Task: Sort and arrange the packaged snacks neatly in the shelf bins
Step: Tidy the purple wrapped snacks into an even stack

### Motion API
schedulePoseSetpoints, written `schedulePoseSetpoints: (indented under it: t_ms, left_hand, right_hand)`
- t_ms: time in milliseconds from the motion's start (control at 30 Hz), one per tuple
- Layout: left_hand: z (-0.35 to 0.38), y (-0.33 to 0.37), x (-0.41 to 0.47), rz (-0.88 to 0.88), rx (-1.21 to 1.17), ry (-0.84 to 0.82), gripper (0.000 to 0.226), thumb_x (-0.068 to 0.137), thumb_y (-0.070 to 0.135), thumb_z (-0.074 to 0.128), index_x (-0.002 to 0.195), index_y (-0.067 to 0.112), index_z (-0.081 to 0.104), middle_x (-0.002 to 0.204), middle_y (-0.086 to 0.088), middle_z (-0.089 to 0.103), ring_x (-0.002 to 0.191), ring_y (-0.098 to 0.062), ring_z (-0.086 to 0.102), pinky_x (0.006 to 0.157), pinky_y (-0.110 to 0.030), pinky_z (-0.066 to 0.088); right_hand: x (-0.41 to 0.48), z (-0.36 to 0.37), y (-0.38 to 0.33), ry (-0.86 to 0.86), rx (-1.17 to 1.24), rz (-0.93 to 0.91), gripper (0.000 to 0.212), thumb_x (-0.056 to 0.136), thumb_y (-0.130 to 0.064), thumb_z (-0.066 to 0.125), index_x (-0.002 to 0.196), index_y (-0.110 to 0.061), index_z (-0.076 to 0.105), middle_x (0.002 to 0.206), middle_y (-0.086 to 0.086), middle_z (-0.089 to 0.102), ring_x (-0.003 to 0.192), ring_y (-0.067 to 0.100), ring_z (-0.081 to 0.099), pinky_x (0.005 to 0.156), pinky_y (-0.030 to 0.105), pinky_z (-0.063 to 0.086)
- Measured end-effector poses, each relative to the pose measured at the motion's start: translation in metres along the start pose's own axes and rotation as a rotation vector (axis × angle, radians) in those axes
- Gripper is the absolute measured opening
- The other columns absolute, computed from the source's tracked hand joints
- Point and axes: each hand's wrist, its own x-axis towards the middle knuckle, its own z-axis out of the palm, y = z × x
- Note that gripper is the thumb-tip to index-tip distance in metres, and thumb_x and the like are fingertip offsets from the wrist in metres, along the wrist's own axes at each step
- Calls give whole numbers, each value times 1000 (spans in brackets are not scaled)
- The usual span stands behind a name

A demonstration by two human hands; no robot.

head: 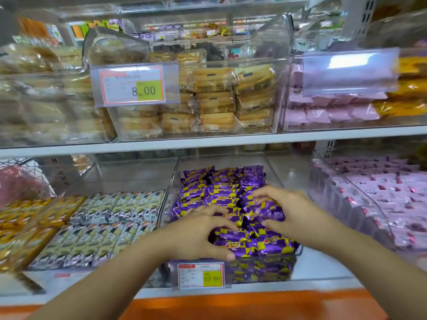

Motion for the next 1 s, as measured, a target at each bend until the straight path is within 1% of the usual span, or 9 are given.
schedulePoseSetpoints:
  t_ms: [67,133,233,367,467,633,767,867,1000]
  left_hand:
    - [1,-2,-1,-1,-32,24,47,82,53,65,126,47,51,150,12,24,138,-9,25,114,-33,23]
    - [2,-3,-1,-5,-21,52,45,84,51,64,126,45,52,148,13,27,136,-8,28,113,-32,25]
    - [8,0,3,43,92,119,43,86,47,62,127,43,51,146,15,30,134,-8,30,112,-35,24]
    - [12,3,8,80,47,119,44,83,44,66,126,42,53,143,16,33,132,-6,31,110,-34,27]
    - [8,1,12,53,45,69,56,79,46,72,130,41,49,144,15,29,133,-5,28,108,-23,27]
    - [9,3,19,-15,192,42,67,75,53,69,134,37,42,148,11,24,136,-13,24,112,-40,26]
    - [9,2,18,-54,298,122,71,76,54,64,137,29,39,146,12,26,134,-13,27,113,-33,21]
    - [13,1,17,-65,298,181,67,76,55,63,134,27,42,145,13,28,132,-12,28,113,-32,19]
    - [17,-5,15,-70,190,223,74,63,69,55,126,32,42,136,16,36,124,-10,35,108,-37,28]
  right_hand:
    - [-10,1,0,-67,-18,1,58,80,-20,71,130,-34,45,119,-14,60,85,-17,52,75,3,37]
    - [-17,-1,2,-85,-58,-17,59,80,-22,70,131,-31,44,121,-15,57,94,-15,48,82,4,35]
    - [-23,-4,10,-25,-189,-58,40,79,-26,68,117,-29,55,109,-16,54,108,4,47,98,22,33]
    - [-25,-3,18,76,-214,-120,37,68,-19,63,101,-36,59,99,-16,61,99,12,51,84,36,44]
    - [-27,-3,18,176,-232,-186,48,58,-14,61,99,-39,54,103,-17,63,95,9,44,78,31,44]
    - [-27,-4,17,234,-114,-195,45,63,-12,61,101,-36,60,104,-22,60,94,4,44,76,18,39]
    - [-29,-5,9,257,80,-103,33,73,-22,65,99,-41,60,95,-35,57,93,-8,48,76,8,35]
    - [-31,-3,0,283,259,-42,36,76,-19,77,88,-46,56,93,-17,60,92,-9,51,78,3,34]
    - [-29,9,-19,185,482,-17,34,77,-6,74,90,-34,61,87,-12,68,79,-5,60,73,7,43]
